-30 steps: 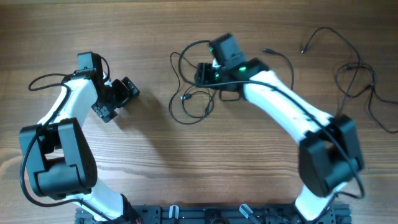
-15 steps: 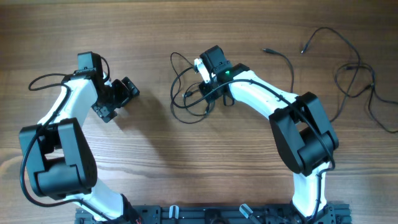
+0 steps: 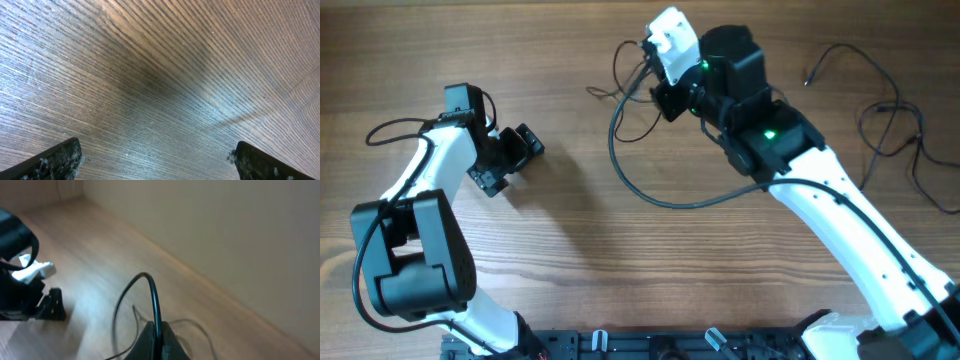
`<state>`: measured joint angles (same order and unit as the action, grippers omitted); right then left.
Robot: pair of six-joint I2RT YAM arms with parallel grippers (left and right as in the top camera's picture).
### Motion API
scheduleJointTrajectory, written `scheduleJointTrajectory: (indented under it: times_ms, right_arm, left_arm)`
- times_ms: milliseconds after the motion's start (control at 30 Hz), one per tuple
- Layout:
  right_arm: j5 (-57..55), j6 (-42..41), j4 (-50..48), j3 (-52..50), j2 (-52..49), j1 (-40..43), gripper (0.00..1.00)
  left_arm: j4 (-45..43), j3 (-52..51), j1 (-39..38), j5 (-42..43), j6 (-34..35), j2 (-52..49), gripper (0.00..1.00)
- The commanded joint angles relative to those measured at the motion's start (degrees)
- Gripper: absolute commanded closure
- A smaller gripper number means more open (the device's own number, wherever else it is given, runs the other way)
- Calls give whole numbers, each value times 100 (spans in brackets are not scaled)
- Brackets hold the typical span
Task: Untangle cables
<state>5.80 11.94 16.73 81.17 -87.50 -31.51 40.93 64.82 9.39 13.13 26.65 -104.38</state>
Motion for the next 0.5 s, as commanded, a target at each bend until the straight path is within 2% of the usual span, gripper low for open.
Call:
scheduleJointTrajectory:
  times_ms: [0, 167, 233, 333, 467]
  right_arm:
    - [70, 175, -24, 57, 35, 2, 96]
    - [72, 146, 695, 52, -560, 13, 96]
    - [72, 151, 608, 39, -907, 13, 96]
    - [72, 155, 243, 39, -1486, 13, 88]
    - [299, 160, -175, 35, -2262, 13, 88]
  left_arm:
    - [2, -7, -22, -63, -92, -46, 0]
    - [0, -7, -22, -63, -92, -46, 0]
    - [2, -7, -22, -63, -92, -46, 0]
    - [0, -7, -22, -63, -92, -46, 0]
    - [2, -7, -22, -66, -92, -46, 0]
